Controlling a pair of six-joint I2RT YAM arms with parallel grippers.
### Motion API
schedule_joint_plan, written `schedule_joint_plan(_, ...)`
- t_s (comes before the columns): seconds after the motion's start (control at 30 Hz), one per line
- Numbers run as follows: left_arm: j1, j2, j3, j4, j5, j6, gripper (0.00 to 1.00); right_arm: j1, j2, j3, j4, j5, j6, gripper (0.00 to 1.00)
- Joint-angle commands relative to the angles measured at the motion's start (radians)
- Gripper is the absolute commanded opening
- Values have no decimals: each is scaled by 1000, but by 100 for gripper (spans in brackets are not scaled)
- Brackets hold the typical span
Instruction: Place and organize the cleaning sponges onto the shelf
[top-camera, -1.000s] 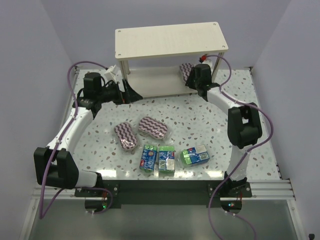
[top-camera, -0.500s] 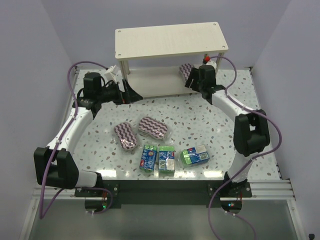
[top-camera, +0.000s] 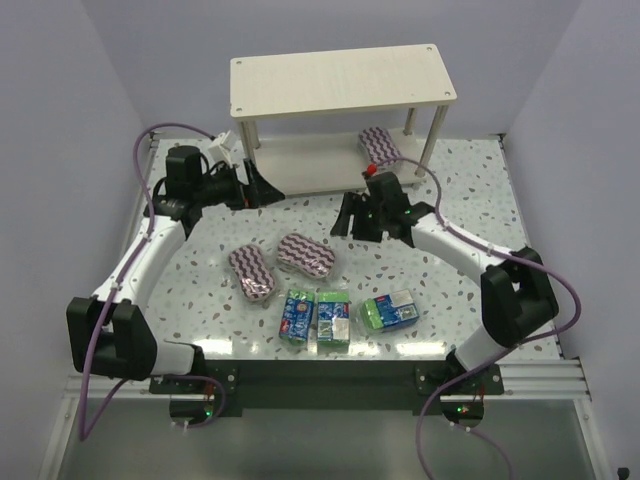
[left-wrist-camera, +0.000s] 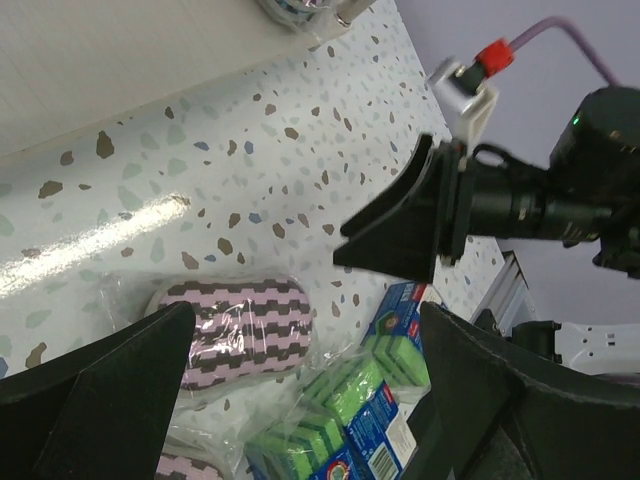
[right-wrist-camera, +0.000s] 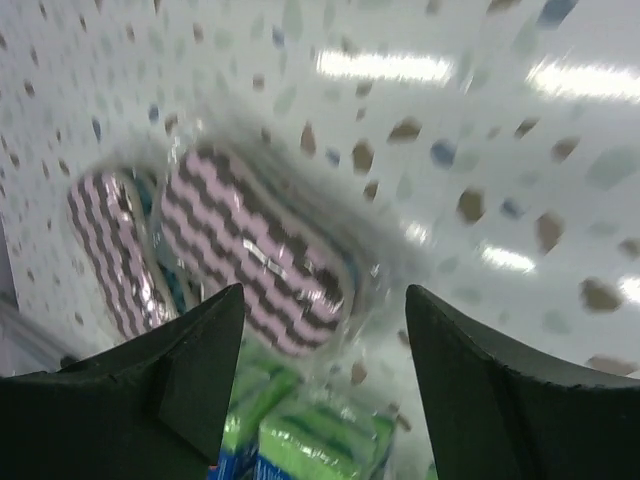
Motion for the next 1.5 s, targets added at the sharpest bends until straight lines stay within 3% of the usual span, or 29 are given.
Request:
schedule_joint_plan(0.0, 9, -53, -21, 27, 3, 11, 100, 80, -73, -73, -66, -93, 142, 69)
schedule_joint_plan(0.5, 9, -116, -108, 29, 3, -5, 100, 167, -20, -190, -9, -64, 336, 69)
schedule_joint_plan(0.73, 9, -117, -90, -5, -8, 17, 100, 178, 52, -190, 57, -8, 411, 63)
schedule_joint_plan(0.93, 9, -103, -78, -11, -3, 20, 100, 178, 111, -176, 86, 45, 442, 43)
schedule_joint_plan(1.0, 9, -102, -74, -16, -3, 26, 100, 180, 106, -179, 79, 57, 436, 28)
schedule_joint_plan(1.03, 9, -100, -71, -17, -5, 28, 100, 178, 100, -180, 71, 52, 433, 16)
schedule_joint_plan(1.13, 11, -96, -67, -19, -2, 29, 100, 178, 60, -188, 42, 36, 431, 0)
schedule_joint_plan(1.47, 12, -90, -42, -11, 1, 32, 100, 126, -155, -84, -73, 34, 463, 0)
